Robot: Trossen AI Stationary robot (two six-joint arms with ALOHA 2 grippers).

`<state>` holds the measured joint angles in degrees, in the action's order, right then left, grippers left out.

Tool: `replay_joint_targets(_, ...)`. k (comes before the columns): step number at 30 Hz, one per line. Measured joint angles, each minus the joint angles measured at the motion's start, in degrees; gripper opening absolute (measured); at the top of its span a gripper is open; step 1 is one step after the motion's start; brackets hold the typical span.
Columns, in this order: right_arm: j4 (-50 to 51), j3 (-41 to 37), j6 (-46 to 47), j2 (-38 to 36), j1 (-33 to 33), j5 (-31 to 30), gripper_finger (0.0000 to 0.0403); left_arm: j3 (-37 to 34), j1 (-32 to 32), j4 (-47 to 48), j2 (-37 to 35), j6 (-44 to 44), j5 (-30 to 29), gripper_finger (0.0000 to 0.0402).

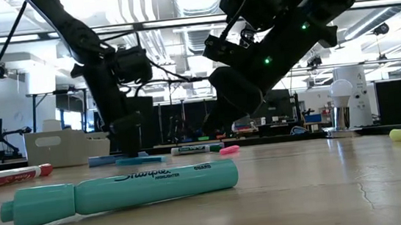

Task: Pick & Place Markers
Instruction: Put the blue marker pen into the black bin

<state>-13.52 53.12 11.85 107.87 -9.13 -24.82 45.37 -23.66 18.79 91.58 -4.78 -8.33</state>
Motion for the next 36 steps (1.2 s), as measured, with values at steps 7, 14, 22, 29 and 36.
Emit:
replay_joint_targets(7, -0.04, 0.0, -0.03, 0.0, 0.0, -0.17, 0.0013, -0.37, 0.02, -0.17, 1.05, -0.32, 0.91, 0.0057)
replay_joint_targets(14, -0.04, 0.0, 0.06, 0.0, 0.0, -0.21, 0.0013, 2.6, 1.58, 9.02, -5.26, -7.82, 0.81, 0.0052)
replay_joint_targets(22, 0.49, 0.0, -0.23, -0.02, 0.0, -0.24, 0.0013, 3.79, 14.54, 27.2, -18.21, -24.91, 0.38, 0.0053)
replay_joint_targets(29, 1.64, 0.0, -0.03, -0.02, 0.0, -0.26, 0.0013, 3.78, 39.29, 39.31, -24.99, -48.78, -0.4, 0.0055)
replay_joint_targets(36, 1.75, 0.0, 0.17, -0.02, 0.0, -0.26, 0.0013, 6.37, 63.2, 42.92, -23.98, -68.94, 1.09, 0.0056)
